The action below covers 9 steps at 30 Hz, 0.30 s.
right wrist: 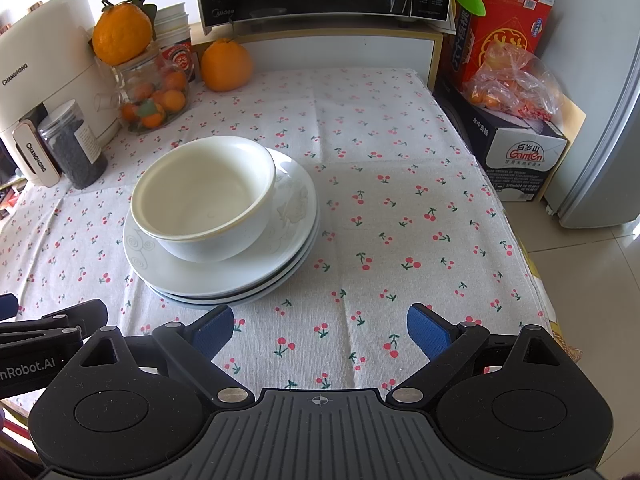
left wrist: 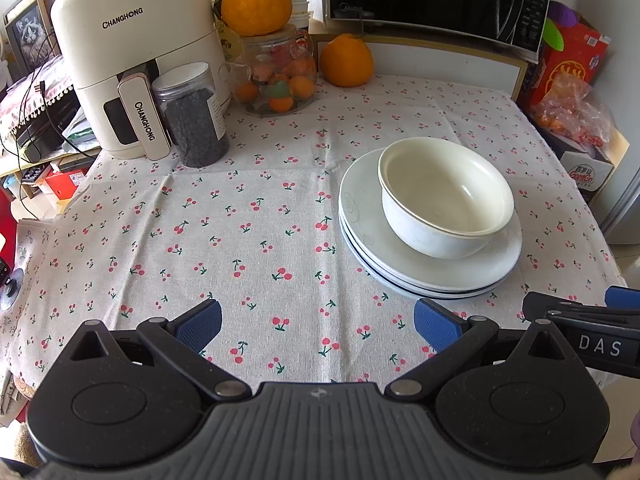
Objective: Organize plates and bowls
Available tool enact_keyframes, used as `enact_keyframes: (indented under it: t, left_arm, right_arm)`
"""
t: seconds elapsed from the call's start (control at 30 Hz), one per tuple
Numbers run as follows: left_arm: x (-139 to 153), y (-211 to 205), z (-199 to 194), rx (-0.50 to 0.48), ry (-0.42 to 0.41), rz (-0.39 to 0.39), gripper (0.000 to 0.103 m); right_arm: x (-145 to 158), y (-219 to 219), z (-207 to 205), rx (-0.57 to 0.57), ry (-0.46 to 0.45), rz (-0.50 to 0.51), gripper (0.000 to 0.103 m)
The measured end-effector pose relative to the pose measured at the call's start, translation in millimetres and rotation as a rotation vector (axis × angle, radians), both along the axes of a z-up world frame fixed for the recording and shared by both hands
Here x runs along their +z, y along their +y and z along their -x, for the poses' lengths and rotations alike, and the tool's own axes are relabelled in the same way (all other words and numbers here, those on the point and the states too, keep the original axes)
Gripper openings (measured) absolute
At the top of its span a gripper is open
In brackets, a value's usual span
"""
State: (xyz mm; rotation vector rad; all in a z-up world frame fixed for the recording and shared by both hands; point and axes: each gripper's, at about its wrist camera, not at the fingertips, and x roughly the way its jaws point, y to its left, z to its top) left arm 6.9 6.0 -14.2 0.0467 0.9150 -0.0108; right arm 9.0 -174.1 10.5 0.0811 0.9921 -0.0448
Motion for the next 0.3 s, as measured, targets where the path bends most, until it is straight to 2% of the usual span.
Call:
enact_keyframes:
  t: [0.3]
  left_arm:
    - [0.5, 0.9, -1.4, -0.013, 0.009, 0.004, 0.103]
  right_arm:
    - [-2.4, 0.0, 0.1, -0.014, -0.007, 0.005, 0.095]
